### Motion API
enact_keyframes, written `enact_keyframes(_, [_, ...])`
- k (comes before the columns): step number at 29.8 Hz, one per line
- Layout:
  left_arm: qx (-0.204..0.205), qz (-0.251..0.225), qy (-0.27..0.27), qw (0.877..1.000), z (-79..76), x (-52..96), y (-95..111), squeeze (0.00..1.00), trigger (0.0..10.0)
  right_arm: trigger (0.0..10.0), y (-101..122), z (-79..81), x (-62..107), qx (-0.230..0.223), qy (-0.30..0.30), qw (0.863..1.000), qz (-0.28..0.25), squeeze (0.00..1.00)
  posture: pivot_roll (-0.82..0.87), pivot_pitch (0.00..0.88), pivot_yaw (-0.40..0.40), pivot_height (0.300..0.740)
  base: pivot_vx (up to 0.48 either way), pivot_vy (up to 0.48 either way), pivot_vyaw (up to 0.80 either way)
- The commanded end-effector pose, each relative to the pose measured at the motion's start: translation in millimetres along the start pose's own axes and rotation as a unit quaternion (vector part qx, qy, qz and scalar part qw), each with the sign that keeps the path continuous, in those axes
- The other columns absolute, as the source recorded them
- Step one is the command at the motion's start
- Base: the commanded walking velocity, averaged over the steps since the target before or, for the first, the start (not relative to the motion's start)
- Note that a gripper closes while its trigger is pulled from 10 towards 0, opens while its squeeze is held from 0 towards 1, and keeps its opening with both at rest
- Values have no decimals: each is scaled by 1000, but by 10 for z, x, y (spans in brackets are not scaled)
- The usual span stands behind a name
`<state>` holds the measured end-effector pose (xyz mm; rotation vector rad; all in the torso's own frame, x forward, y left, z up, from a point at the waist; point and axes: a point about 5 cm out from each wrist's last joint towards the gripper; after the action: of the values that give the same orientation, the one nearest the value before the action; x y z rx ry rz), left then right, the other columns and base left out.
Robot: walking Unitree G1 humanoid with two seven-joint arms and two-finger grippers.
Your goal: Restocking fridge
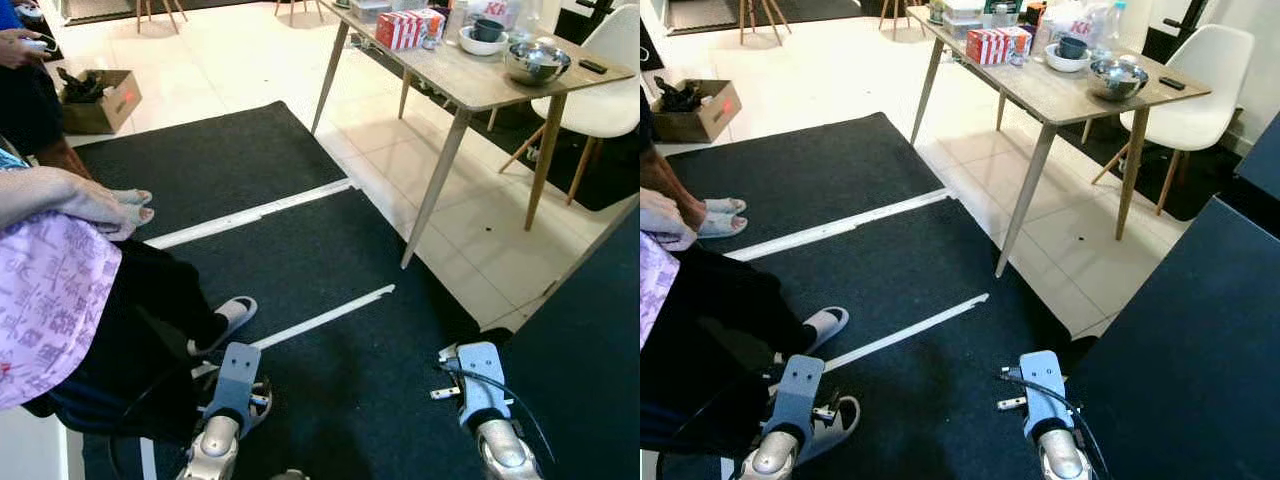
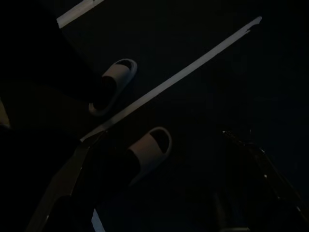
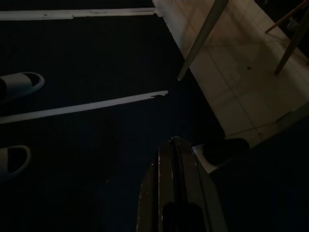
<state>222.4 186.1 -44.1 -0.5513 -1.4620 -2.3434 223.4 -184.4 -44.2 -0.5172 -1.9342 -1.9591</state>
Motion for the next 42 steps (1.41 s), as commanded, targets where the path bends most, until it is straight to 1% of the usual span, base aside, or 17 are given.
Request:
enact_keyframes(1, [3,4,-1,1000,-29,-2,-1,0,10000,10000,-9,-15,14,-7,-2,1000,-3,0,-66,44,-52,740,371,0,0])
enact_keyframes(16, [2,7,0,1000,-27,1,-10,0,10000,10000,-15,-13,18,-7,0,1000,-3,0,-65,46,-53,740,367,0,0])
enact_keyframes(28, [1,8,0,1000,-31,2,-14,0,10000,10000,-36,-31,27,-27,-6,1000,2,0,-66,47,-54,740,363,0,0])
enact_keyframes(42, [2,9,0,1000,-33,0,-13,0,10000,10000,-44,-47,25,-33,-9,999,8,0,-65,47,-54,740,360,0,-587])
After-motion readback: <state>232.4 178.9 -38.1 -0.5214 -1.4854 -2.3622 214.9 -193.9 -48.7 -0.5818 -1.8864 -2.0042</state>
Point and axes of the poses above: a point about 5 cm out from each wrist's last joint towards the gripper, its own x axis pointing back from the gripper into the wrist, its own y axis along the axis of the wrist's last joint, z = x × y, and after that the axes turned 12 degrees about -x, right-handed
